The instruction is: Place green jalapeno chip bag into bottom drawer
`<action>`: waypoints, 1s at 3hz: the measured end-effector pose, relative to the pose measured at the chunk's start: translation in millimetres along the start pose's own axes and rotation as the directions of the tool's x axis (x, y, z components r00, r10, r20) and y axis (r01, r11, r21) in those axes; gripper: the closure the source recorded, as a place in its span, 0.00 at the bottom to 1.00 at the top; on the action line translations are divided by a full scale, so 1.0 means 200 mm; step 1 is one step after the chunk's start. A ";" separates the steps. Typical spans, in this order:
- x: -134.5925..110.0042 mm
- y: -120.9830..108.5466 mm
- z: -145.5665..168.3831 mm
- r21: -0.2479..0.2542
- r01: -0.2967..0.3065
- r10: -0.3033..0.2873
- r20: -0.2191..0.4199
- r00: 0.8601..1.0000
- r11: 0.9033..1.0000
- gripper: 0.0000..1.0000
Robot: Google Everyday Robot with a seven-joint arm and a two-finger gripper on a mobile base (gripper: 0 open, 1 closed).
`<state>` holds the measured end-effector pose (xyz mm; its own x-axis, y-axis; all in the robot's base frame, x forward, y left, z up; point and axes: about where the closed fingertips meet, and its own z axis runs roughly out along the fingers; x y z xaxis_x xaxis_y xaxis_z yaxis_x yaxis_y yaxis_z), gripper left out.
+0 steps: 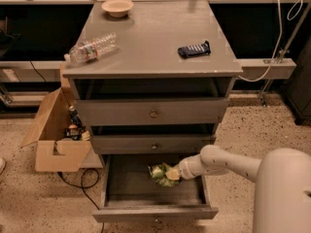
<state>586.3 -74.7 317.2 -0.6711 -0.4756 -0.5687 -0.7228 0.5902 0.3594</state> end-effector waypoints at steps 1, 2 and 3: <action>0.09 -0.19 0.13 -0.043 -0.066 0.066 0.007 0.998 0.997 0.50; 0.11 -0.27 0.19 -0.065 -0.086 0.087 0.006 0.996 0.994 0.27; 0.11 -0.28 0.14 -0.065 -0.083 0.086 0.043 0.995 0.994 0.03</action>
Offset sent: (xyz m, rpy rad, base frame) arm 0.0433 -0.0264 -0.0761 0.0844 0.1053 -0.0390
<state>617.6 -100.1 263.8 -0.7229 -0.3948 -0.5671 -0.6740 0.5836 0.4530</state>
